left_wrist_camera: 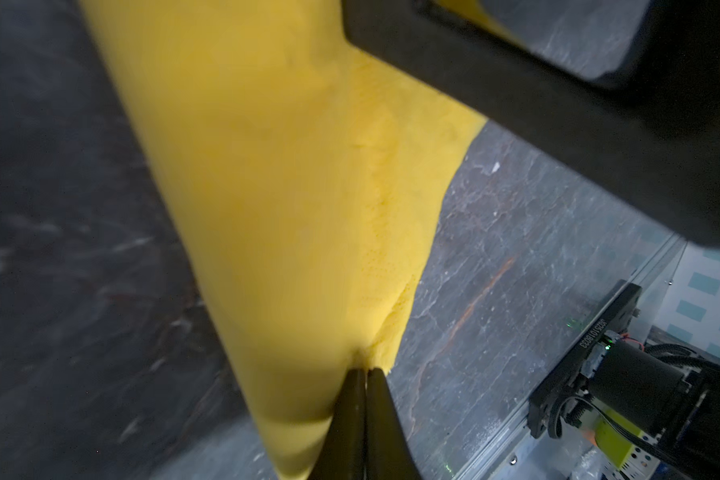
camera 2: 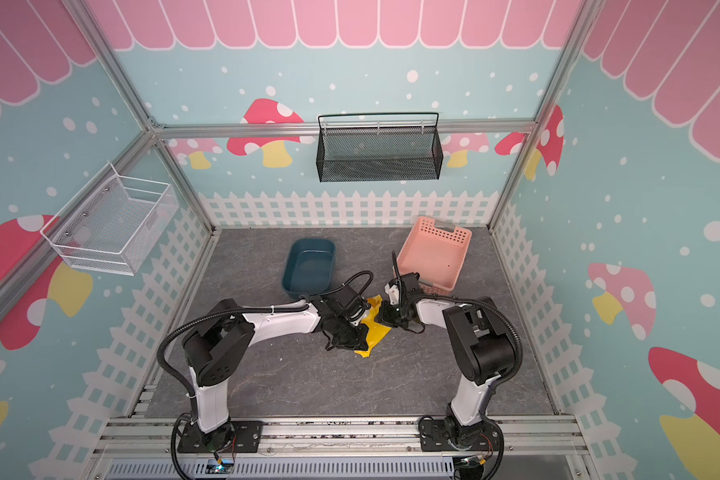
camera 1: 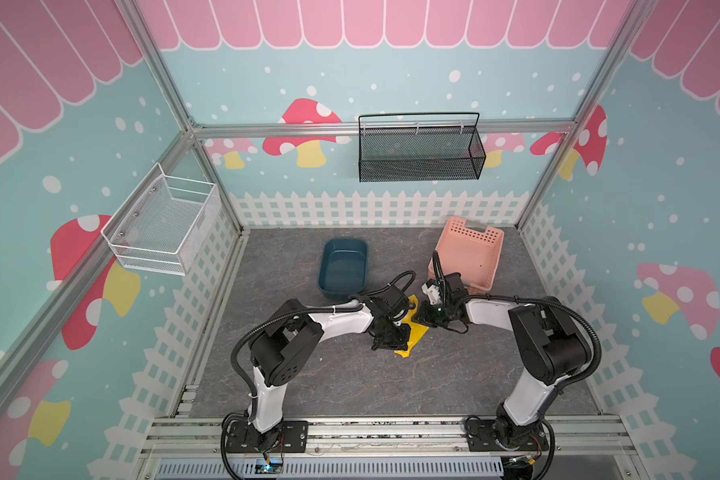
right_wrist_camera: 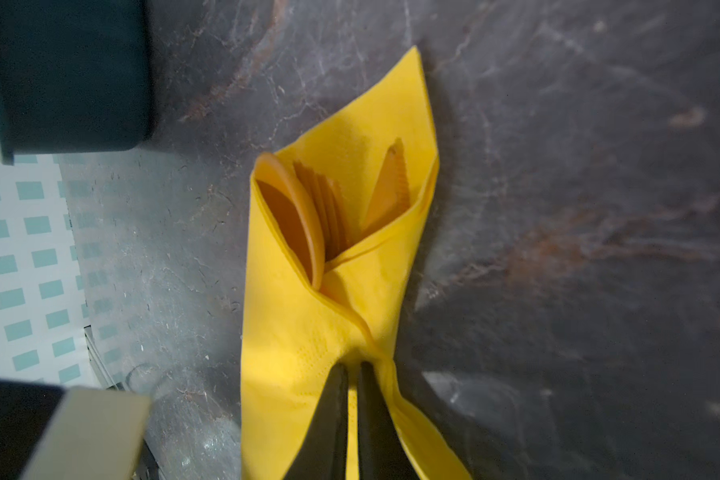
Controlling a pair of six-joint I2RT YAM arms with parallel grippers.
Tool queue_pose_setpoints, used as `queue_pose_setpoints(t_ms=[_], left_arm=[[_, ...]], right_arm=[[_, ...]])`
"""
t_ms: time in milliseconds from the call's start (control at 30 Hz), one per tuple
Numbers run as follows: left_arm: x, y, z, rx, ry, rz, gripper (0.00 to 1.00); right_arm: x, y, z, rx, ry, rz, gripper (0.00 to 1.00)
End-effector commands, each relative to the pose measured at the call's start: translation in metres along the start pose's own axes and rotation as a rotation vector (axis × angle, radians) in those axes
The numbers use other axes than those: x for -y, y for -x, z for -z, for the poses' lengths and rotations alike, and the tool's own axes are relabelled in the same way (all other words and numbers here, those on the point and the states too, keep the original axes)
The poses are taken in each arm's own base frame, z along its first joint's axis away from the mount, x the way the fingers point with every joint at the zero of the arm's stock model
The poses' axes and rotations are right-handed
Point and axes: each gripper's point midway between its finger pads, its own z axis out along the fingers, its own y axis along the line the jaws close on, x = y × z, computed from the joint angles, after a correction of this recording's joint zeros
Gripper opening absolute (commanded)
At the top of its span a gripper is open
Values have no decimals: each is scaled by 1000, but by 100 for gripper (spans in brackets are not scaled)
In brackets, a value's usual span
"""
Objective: Place the utensils on the paper napkin and roll it up
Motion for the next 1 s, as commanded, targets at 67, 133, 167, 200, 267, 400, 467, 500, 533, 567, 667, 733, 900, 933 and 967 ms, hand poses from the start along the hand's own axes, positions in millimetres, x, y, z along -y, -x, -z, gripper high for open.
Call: queue_pose_setpoints(t_ms=[67,133,167,200,267,400,467,500,533,567,667,733,900,933,967], left_arm=[[2,29,52,178,34,-10,12],[-4,39,64,220,41,7,16],[-8,43,67,231,46,16,17],[-13,47,70,241,50,29,18],[-25,54,72,247,58,58,22],[-38,68,68,255,50,86,28],[-40,76,65,257,30,98,32],[-41,80,62,259,20,102,33],[-41,84,60,262,11,102,34],[-41,88,58,267,4,102,36],[-41,99,48,274,-12,101,39],[-41,106,40,269,-27,107,39],[-47,119,24,277,-42,134,40],[-49,120,20,276,-42,139,41],[-51,121,16,273,-37,145,41]], right_arm=[[33,-20,-16,-72,-114,-16,10],[31,-19,-17,-71,-107,-7,10],[30,-19,-19,-71,-103,-2,10],[29,-19,-20,-75,-101,1,10],[27,-19,-23,-81,-95,10,10],[28,-24,-28,-96,-94,13,9],[29,-27,-29,-101,-96,11,9],[29,-28,-30,-104,-95,11,9],[30,-29,-30,-107,-96,8,9],[30,-30,-30,-108,-97,8,9],[30,-33,-30,-110,-96,4,8],[31,-35,-30,-112,-96,2,8],[32,-38,-29,-112,-96,-4,9],[32,-39,-29,-112,-95,-7,8],[32,-40,-29,-113,-94,-8,8]])
